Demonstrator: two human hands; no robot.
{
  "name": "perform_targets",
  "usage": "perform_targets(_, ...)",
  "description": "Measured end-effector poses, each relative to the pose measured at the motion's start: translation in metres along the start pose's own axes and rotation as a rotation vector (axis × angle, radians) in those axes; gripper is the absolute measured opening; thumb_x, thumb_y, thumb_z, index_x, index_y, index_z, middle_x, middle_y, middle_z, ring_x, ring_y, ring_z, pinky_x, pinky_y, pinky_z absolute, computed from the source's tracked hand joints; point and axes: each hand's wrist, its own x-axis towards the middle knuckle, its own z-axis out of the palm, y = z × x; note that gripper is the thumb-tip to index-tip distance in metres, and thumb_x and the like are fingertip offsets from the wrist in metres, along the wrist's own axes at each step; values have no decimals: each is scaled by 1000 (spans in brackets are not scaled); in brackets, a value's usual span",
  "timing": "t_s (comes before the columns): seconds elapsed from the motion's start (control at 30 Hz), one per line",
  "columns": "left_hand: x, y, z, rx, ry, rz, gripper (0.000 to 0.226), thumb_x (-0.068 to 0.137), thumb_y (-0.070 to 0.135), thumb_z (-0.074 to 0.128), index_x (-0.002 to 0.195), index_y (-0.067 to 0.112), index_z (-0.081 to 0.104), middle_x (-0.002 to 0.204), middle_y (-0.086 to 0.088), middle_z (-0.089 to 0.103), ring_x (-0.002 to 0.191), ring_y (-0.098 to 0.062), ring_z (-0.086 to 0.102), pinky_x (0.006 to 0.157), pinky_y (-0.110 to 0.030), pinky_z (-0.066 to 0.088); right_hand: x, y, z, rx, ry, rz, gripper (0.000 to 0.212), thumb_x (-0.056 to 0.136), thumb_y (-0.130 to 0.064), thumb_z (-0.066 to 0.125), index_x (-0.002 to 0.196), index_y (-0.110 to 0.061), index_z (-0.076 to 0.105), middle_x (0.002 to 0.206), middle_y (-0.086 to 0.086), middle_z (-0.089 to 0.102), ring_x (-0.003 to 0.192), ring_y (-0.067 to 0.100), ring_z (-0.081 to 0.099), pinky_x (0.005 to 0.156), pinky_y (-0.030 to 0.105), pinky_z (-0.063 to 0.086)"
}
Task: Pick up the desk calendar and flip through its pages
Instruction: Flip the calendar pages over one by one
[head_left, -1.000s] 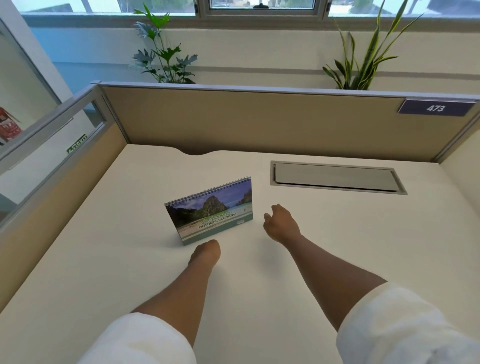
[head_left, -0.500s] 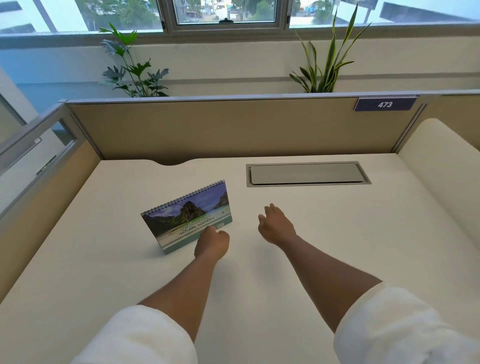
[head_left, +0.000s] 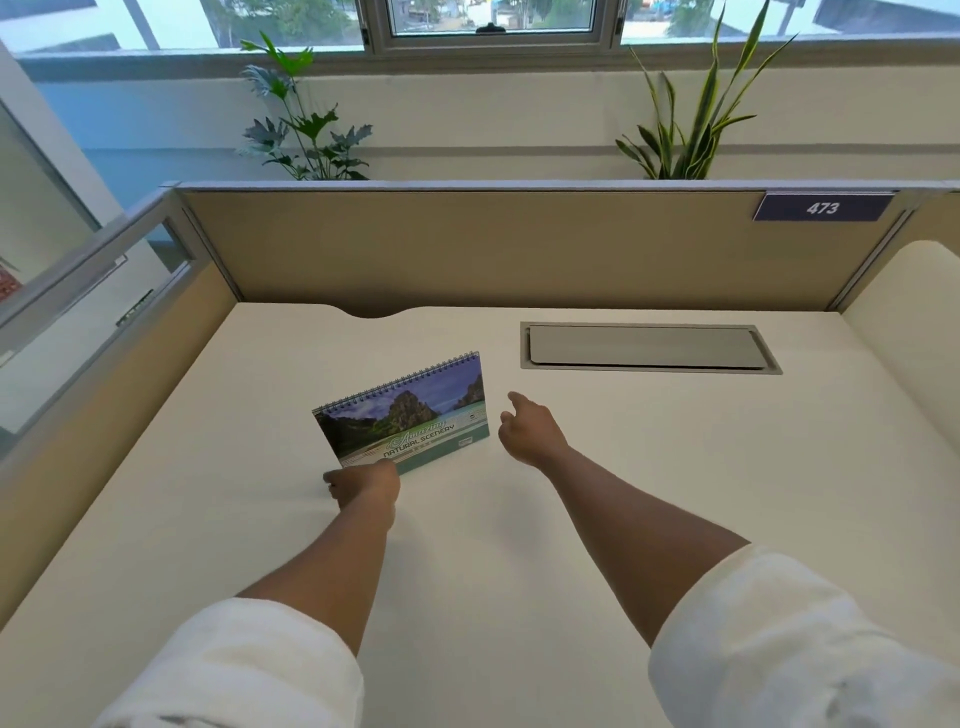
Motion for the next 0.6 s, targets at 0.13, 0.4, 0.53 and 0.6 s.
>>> perform_targets(0.13,4,-2,-7,92,19,125,63,88,17,55,144,7,28,145,-17,43,128,-37,47,102,-42,42,8,-13,2,184,-32,47,55,98,-15,41,151,-13,26,152,12,40,133,30,44,87,26,40)
perform_targets(0.4,11,-6,-9,107,11,217,44,88,16,56,131,11,46,129,-15,59,112,-37,57,91,-39,48,17,-27,5,306,-86,69,56,95,-8,39,150,-18,30,147,10,46,118,28,55,62,22,48)
perform_targets(0.53,11,-9,-10,139,11,215,44,86,17,55,128,9,47,127,-16,59,110,-37,58,88,-39,48,20,-31,9,319,-109,32,42,90,-4,39,128,-20,49,122,9,63,99,27,62,62,30,56)
perform_targets(0.6,13,-10,-12,148,16,209,44,86,19,56,127,8,47,128,-16,58,110,-38,58,90,-39,48,21,-30,11,315,-93,32,41,89,-3,38,123,-20,52,118,9,64,99,29,63,71,38,59)
